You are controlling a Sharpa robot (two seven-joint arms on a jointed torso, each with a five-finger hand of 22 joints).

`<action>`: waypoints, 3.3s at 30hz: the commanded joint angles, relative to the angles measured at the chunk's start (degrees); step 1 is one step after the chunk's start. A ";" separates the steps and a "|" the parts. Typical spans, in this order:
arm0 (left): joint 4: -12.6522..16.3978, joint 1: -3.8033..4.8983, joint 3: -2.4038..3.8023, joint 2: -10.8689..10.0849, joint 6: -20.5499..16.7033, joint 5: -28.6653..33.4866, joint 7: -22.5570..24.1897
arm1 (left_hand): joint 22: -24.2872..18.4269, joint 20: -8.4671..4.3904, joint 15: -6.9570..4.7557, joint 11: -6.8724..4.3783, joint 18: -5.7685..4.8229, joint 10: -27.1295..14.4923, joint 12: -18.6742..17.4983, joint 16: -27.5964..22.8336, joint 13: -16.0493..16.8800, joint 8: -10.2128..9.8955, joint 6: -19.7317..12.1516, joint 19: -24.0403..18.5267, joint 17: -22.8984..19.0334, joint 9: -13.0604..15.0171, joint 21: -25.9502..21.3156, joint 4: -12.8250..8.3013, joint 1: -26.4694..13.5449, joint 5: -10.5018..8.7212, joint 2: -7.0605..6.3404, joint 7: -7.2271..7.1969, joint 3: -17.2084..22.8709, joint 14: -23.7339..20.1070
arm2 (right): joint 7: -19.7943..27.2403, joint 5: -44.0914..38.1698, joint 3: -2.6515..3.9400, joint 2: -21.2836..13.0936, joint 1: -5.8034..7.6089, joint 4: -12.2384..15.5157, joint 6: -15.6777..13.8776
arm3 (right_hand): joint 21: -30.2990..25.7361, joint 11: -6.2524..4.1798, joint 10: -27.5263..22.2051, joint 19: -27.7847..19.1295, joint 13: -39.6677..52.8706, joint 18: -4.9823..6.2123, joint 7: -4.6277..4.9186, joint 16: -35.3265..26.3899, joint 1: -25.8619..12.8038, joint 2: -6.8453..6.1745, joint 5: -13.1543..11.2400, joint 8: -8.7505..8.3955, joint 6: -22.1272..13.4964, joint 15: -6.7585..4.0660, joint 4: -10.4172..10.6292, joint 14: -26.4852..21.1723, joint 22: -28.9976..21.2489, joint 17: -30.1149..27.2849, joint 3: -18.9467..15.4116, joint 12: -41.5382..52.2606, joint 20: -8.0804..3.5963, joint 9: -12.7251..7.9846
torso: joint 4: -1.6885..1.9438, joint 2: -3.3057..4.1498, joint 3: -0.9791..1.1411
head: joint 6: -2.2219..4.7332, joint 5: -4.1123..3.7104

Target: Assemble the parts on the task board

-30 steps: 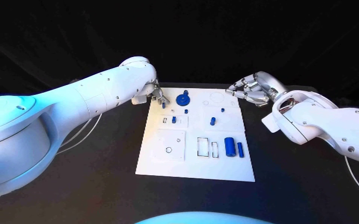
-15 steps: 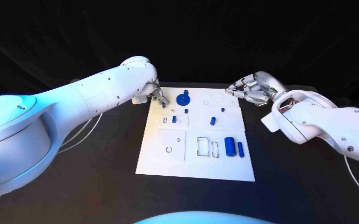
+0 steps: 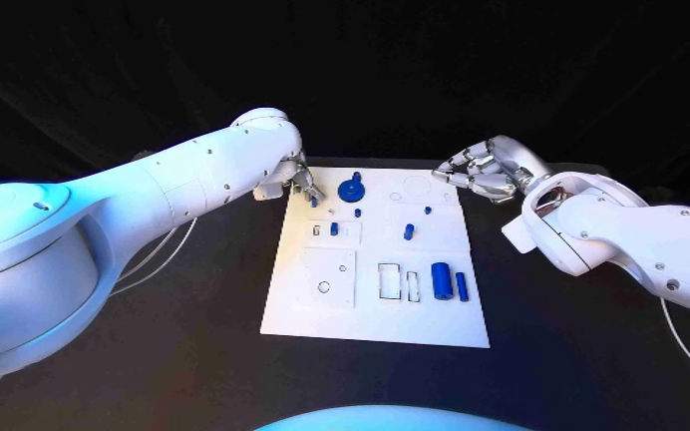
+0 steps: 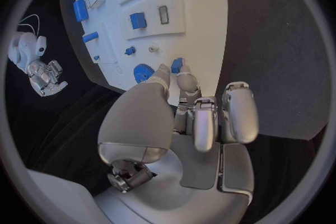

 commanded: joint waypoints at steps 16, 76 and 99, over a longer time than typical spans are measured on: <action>0.05 -0.01 0.00 -0.06 -0.72 2.31 1.05 | 0.40 -0.09 -0.12 -0.49 -0.28 -0.07 -1.72 0.35 -1.66 0.15 -1.13 0.35 15.08 -0.29 0.40 -6.93 9.80 0.34 1.26 0.20 19.76 5.94 | 0.57 -0.53 -0.01 0.05 -0.03 -0.02 0.62 | -0.37 -0.27 -0.13 0.91 0.06 0.86 0.09 -0.26 -0.29 0.13 0.32 0.27 -0.31 -0.43 -0.10 2.96 9.66 2.47 -0.38 -0.11 -0.44 0.08 | 0.05 -0.07 -0.01 | -0.19 0.01; 30.39 -6.18 -0.25 -17.07 -19.94 -3.17 1.43 | 2.31 -0.48 -0.92 -1.42 -0.61 4.50 0.87 0.35 0.43 5.65 0.32 1.25 15.08 3.49 1.44 -14.58 -1.25 0.21 -6.77 -1.00 39.83 5.94 | 0.60 -0.33 -0.02 -0.98 -0.47 0.14 0.69 | -0.46 -0.29 -0.09 0.90 0.07 0.88 0.07 -0.32 -0.68 0.51 0.87 0.36 -0.30 -0.46 0.01 2.97 9.63 2.44 -0.74 -0.07 -0.46 0.22 | 0.91 -1.14 0.53 | -1.66 0.83; 28.53 -6.63 -0.35 -15.75 -15.59 -3.55 0.28 | 2.45 -0.48 -0.95 -1.46 -0.64 4.50 0.77 0.35 0.31 5.72 0.39 1.31 15.08 3.53 1.52 -14.57 -1.37 0.21 -6.82 -1.05 39.95 5.94 | 0.64 -0.29 -0.02 -0.92 -0.55 0.08 0.74 | -0.47 -0.30 -0.07 0.90 0.09 0.88 0.06 -0.33 -0.70 0.57 0.99 0.36 -0.32 -0.46 -0.01 2.97 9.63 2.43 -0.79 -0.05 -0.46 0.24 | 0.94 -1.15 0.49 | -2.02 0.90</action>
